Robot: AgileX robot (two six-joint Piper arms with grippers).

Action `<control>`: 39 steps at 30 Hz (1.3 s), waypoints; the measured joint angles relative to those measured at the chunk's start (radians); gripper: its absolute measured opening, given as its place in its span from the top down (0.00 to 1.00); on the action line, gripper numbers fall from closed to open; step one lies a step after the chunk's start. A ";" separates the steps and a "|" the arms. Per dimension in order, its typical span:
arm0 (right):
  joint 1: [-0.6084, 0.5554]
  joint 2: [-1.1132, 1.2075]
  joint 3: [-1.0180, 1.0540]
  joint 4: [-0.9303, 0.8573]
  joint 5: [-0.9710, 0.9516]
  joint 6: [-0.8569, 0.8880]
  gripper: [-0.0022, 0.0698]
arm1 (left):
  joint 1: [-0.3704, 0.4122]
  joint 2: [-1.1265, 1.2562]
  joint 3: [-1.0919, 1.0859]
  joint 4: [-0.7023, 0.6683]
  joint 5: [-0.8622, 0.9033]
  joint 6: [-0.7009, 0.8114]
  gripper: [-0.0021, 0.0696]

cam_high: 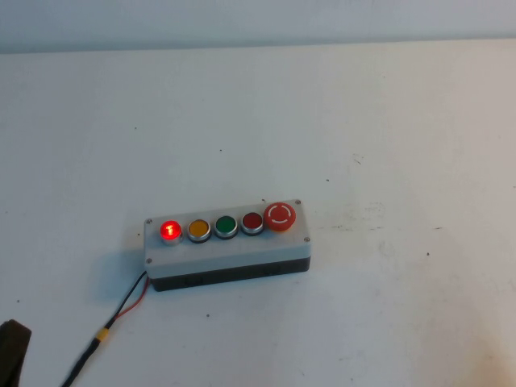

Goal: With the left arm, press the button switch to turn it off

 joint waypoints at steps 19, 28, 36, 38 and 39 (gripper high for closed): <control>0.000 0.000 0.000 0.000 0.000 0.000 0.99 | 0.000 0.770 -0.756 0.313 0.859 0.118 0.97; 0.000 0.000 0.000 0.000 0.000 0.000 0.99 | -0.112 1.207 -1.051 0.359 0.930 0.191 0.97; 0.000 0.000 0.000 0.000 0.000 0.000 0.99 | -0.225 1.517 -1.308 0.387 1.013 0.198 0.97; 0.000 0.000 0.000 0.000 0.000 0.000 0.99 | -0.229 1.580 -1.357 0.399 1.036 0.198 0.97; 0.000 0.000 0.000 0.000 0.000 0.000 0.99 | -0.229 1.611 -1.378 0.408 1.046 0.198 0.97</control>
